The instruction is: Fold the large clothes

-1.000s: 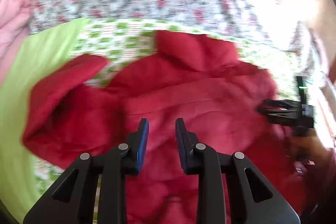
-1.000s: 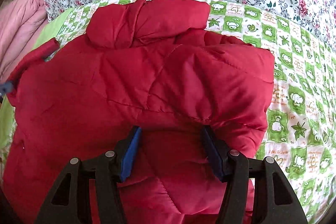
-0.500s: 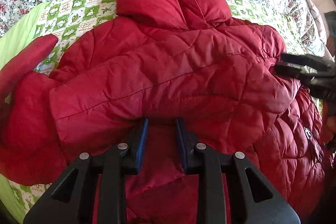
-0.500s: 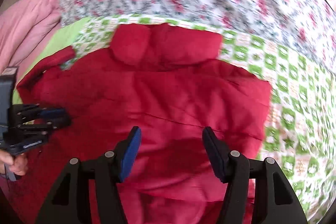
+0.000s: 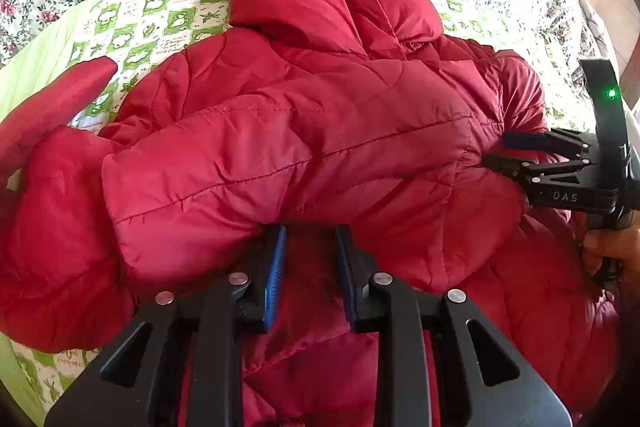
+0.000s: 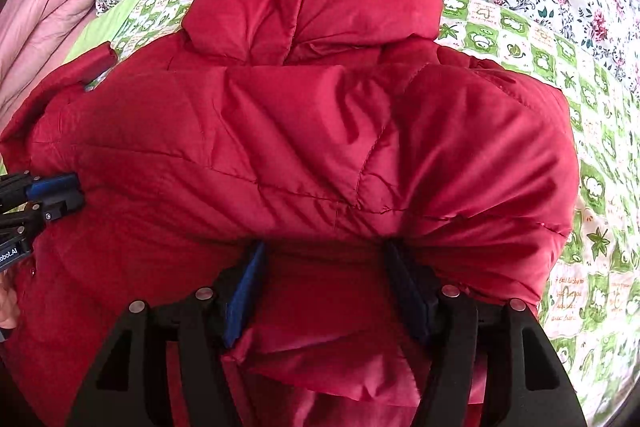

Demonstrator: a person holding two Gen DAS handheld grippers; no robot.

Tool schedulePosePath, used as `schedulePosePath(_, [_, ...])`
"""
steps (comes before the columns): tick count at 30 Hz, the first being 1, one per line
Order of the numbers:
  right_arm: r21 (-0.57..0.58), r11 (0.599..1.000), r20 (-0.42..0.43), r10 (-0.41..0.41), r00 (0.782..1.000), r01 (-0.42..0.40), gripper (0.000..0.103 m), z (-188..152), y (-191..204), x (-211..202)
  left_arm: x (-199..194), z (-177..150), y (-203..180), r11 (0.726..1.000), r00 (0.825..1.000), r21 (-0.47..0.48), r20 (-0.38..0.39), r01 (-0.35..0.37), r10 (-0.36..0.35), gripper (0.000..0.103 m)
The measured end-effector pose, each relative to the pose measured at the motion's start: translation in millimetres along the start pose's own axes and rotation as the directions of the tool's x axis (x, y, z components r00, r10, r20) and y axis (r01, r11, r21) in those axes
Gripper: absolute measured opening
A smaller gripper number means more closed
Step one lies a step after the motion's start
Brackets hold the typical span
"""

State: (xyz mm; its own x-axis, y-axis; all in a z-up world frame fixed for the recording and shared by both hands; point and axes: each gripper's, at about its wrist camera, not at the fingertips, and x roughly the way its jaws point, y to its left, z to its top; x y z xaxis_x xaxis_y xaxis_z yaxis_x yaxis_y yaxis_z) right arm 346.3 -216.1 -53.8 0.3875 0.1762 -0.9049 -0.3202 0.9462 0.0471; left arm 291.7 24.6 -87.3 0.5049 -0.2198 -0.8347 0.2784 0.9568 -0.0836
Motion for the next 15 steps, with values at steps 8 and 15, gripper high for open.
schedulePosePath(8, [0.005, 1.0, -0.012, 0.01, 1.0, -0.01, 0.065, 2, 3, 0, -26, -2, 9, 1.0, 1.0, -0.022, -0.004, -0.008, 0.008, 0.025])
schedulePosePath(15, [0.048, 0.998, 0.002, 0.033, 0.999, -0.033, 0.064, 3, 0, -15, -53, 0, 31, 0.997, 0.997, -0.036, 0.028, -0.074, 0.075, 0.029])
